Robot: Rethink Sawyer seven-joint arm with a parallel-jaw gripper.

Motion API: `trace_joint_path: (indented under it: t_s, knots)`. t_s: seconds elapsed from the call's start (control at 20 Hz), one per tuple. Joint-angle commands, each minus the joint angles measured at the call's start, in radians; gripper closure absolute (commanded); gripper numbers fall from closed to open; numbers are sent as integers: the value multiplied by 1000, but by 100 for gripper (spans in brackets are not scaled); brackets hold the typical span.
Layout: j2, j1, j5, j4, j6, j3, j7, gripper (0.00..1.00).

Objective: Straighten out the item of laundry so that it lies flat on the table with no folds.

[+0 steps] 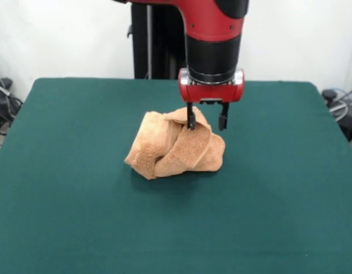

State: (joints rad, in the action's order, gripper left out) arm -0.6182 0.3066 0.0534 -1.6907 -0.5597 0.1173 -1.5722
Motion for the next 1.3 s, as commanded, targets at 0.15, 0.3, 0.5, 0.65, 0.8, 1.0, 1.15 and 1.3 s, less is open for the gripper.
trace_joint_path:
  t_s: [0.15,0.3,0.5,0.65,0.8,1.0,1.15,1.3]
  knots:
    - [41,9,65,-67,70,83,-27,0]
    - [45,13,68,-83,86,85,-29,0]
    - [44,5,72,-94,90,74,-36,0]
    - [41,-1,75,-98,81,68,-41,0]
    - [30,-5,75,-109,76,66,-47,0]
    - [-6,-14,72,-139,69,60,-63,0]
    - [-47,-24,70,-166,59,50,-79,0]
    - [-63,-30,70,-174,58,45,-86,0]
